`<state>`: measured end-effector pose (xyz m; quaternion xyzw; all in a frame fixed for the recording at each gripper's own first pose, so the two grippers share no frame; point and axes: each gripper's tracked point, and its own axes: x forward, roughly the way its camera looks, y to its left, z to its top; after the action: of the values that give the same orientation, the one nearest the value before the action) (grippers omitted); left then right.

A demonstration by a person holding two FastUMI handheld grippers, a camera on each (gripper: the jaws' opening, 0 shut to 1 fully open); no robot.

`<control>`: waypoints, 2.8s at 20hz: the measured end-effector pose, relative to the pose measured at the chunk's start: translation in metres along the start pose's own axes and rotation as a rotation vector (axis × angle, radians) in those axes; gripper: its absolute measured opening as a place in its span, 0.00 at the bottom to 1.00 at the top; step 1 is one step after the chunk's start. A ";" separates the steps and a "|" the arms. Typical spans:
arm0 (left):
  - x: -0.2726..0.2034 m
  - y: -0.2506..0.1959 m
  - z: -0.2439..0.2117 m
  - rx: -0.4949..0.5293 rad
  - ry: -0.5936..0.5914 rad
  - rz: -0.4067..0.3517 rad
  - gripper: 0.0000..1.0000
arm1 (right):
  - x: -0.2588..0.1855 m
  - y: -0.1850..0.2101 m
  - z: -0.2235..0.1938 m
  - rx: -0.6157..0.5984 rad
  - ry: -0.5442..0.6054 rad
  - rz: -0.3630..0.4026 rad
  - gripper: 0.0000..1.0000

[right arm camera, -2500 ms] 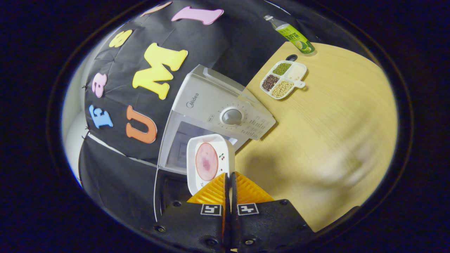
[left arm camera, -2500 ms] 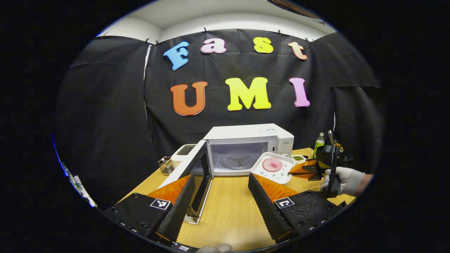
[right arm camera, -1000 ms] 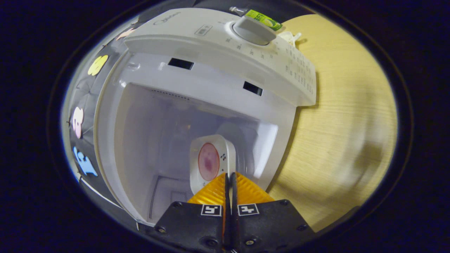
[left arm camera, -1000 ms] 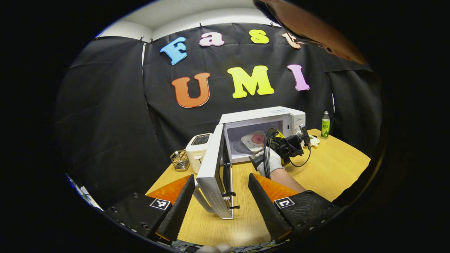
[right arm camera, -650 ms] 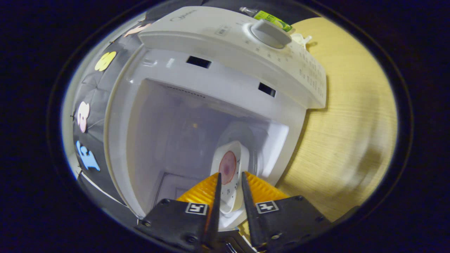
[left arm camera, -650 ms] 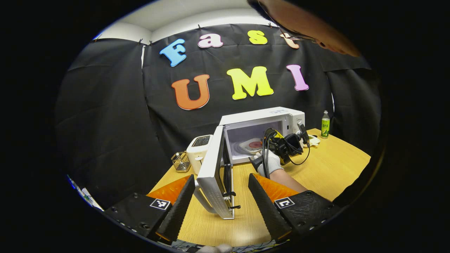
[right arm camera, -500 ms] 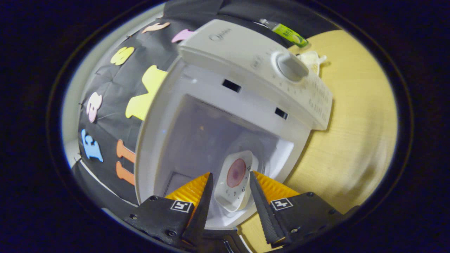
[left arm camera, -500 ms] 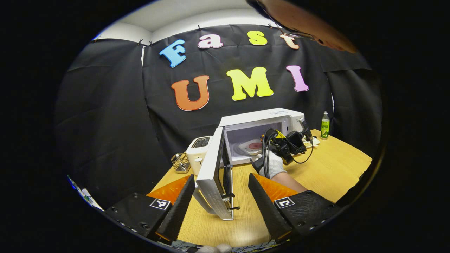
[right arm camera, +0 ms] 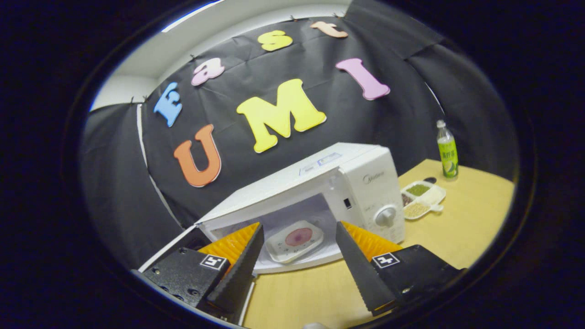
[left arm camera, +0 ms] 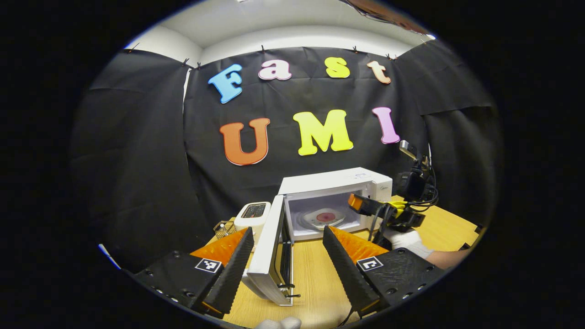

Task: Open the microwave oven with the left hand, put the food in, and close the microwave oven.

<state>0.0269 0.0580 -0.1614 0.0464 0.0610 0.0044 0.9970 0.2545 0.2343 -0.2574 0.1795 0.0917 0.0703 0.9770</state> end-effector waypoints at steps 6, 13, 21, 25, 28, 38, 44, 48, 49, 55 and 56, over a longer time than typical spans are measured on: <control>0.004 0.007 0.001 -0.007 -0.002 0.001 0.86 | -0.084 -0.057 0.060 -0.296 0.018 -0.036 1.00; 0.000 0.032 -0.003 -0.020 -0.015 0.037 0.78 | -0.160 -0.121 0.103 -0.366 0.064 -0.135 1.00; -0.012 0.066 -0.029 0.003 -0.007 0.126 0.00 | -0.201 -0.134 0.114 -0.365 0.104 -0.165 0.91; -0.015 0.097 -0.062 -0.050 0.053 0.165 0.00 | -0.212 -0.123 0.113 -0.389 0.111 -0.149 1.00; -0.012 0.119 -0.088 -0.054 0.079 0.198 0.00 | -0.216 -0.118 0.112 -0.386 0.122 -0.145 0.92; 0.019 0.106 -0.127 -0.034 0.119 0.131 0.00 | -0.233 -0.124 0.109 -0.363 0.158 -0.196 1.00; 0.025 0.070 -0.125 -0.032 0.115 0.050 0.00 | -0.245 -0.135 0.105 -0.321 0.161 -0.220 0.92; 0.030 0.030 -0.119 -0.033 0.106 -0.018 0.00 | -0.251 -0.146 0.102 -0.299 0.172 -0.235 1.00; 0.033 0.020 -0.118 -0.036 0.107 -0.035 0.00 | -0.250 -0.149 0.101 -0.297 0.173 -0.237 1.00; 0.058 -0.053 -0.103 -0.032 0.091 -0.133 0.00 | -0.244 -0.170 0.109 -0.275 0.169 -0.243 1.00; 0.062 -0.066 -0.100 -0.030 0.089 -0.150 0.00 | -0.242 -0.173 0.112 -0.271 0.168 -0.244 0.92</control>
<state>0.0767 0.0022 -0.2742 0.0268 0.1085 -0.0671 0.9915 0.0599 -0.0050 -0.1802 0.0274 0.1838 -0.0222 0.9823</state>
